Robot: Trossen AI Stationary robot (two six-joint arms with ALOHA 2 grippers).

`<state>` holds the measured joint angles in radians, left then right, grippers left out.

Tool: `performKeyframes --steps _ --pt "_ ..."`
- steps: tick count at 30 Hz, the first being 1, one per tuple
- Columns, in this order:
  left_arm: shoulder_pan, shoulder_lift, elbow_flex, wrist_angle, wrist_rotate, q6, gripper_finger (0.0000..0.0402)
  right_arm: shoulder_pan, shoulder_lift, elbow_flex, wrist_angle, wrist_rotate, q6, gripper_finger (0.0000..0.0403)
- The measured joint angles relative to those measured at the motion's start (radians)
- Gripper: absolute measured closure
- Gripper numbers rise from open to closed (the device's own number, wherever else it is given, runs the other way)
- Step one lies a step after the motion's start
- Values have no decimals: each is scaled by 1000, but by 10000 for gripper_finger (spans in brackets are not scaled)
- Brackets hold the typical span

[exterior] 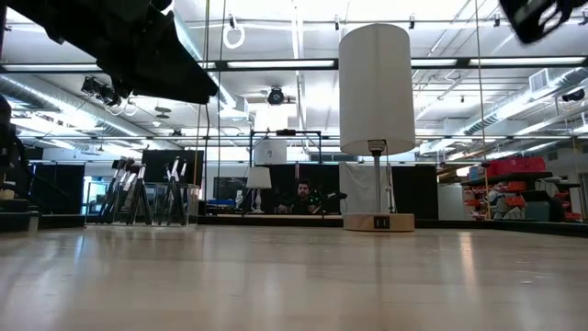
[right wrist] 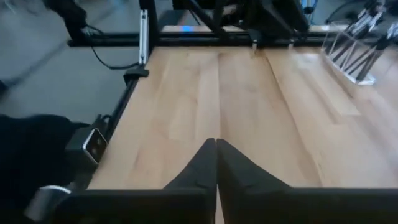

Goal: Put items in baskets/containers
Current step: Return to Home Position

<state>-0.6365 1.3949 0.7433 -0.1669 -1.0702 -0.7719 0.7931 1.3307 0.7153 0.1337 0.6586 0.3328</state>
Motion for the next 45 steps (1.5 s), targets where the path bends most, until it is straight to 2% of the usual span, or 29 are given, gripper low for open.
performKeyframes --steps 6,9,13,21,32,38,41,45 --pt "9 0 0 -2 -3 31 232 -137 -234 -313 295 -217 -6 395" --pt "32 0 0 -10 -10 120 234 -218 -347 -442 413 -338 8 395" --pt "103 -22 0 -11 27 221 248 -309 -500 -571 454 -478 75 396" --pt "308 -105 0 4 218 375 304 -419 -737 -698 446 -584 68 397" --pt "461 -233 0 -9 372 496 356 -578 -938 -698 128 -600 -30 397" --pt "500 -307 -3 -68 387 505 376 -682 -1046 -698 -48 -632 -61 397" --pt "514 -372 -47 -66 392 497 385 -721 -1092 -698 -118 -634 -65 397" --pt "543 -499 -160 -58 427 447 397 -767 -1111 -698 -122 -651 -88 397"
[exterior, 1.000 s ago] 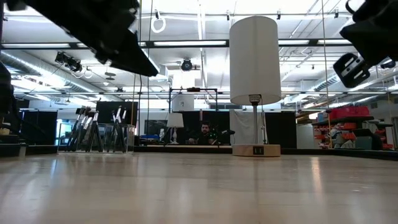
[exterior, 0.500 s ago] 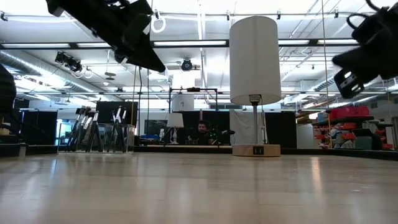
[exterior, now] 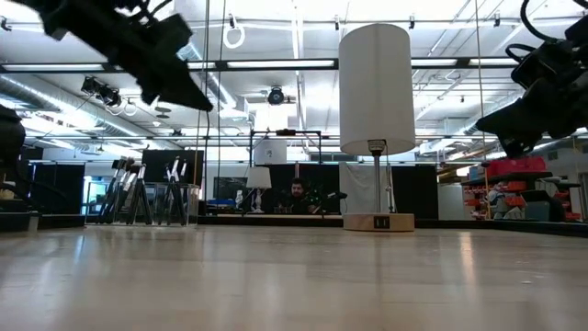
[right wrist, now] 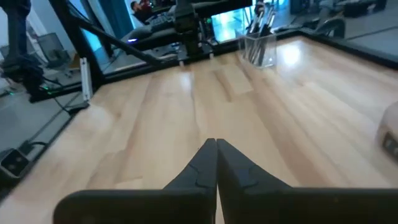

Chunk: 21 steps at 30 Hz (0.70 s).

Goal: Put items in baskets/containers
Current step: Return to Home Position

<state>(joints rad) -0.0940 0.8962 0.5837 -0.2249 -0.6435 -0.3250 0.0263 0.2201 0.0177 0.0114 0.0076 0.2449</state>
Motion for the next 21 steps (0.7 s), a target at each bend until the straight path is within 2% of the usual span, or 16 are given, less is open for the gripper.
performKeyframes --steps 8,15,21 --pt "43 -329 -153 17 98 37 397 -39 1 0 0 2 -47 397" --pt "65 -627 -231 -10 241 96 399 -39 1 0 2 2 -45 396" --pt "65 -842 -318 -21 255 116 399 -39 1 0 2 2 -45 390"
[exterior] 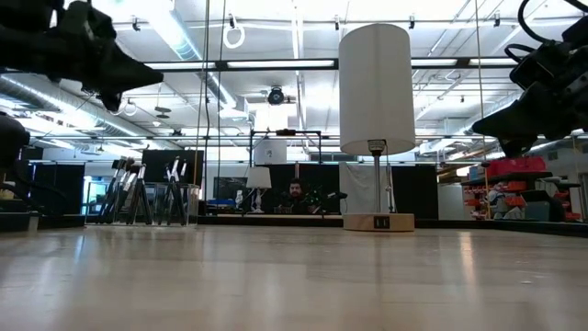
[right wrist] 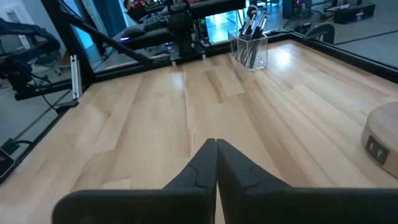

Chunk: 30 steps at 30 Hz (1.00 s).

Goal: Put items in baskets/containers
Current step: Return to Home Position

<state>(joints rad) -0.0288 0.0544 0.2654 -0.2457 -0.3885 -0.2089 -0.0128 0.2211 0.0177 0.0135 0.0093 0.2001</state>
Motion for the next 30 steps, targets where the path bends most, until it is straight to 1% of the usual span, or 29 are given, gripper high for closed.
performKeyframes --steps 2,5,9,17,22,30 --pt "0 -56 -35 1 24 0 398 0 0 0 0 0 0 390" --pt "0 -50 -70 1 53 4 399 0 0 0 1 0 0 390" --pt "0 -44 -136 73 55 15 399 0 1 0 5 2 0 389" --pt "0 -51 -257 323 125 100 399 0 2 0 9 1 0 390" --pt "0 -44 -257 321 136 112 398 0 2 0 10 1 0 390" --pt "0 -42 -255 291 208 126 397 0 2 0 11 1 0 390"
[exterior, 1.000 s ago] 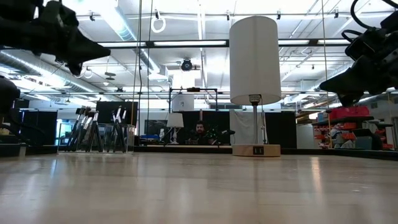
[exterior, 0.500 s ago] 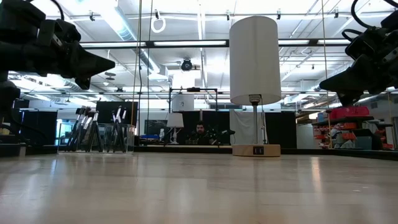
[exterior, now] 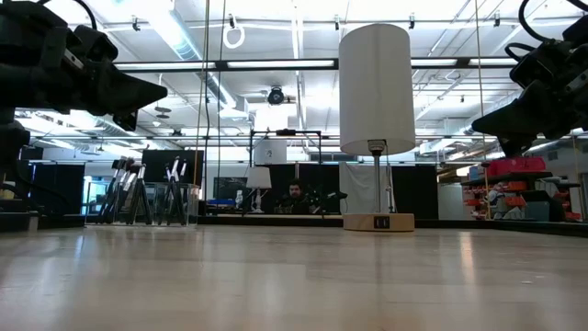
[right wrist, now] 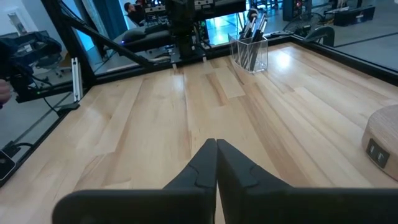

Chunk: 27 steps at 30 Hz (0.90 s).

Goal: Put items in baskets/containers
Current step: Return to Home Position

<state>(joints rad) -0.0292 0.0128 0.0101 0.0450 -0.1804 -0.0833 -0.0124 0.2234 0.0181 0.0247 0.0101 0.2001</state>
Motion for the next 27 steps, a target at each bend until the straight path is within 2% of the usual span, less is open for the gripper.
performKeyframes --steps 3,15,21,27 --pt "0 0 0 -2 -8 3 397 0 0 0 1 0 0 390" --pt "0 6 -2 20 -38 -168 397 0 0 0 1 0 0 390" --pt "0 6 -3 22 -40 -168 397 3 -1 0 1 0 0 390" --pt "0 6 -3 22 -40 -168 397 23 -103 0 -3 0 0 390"
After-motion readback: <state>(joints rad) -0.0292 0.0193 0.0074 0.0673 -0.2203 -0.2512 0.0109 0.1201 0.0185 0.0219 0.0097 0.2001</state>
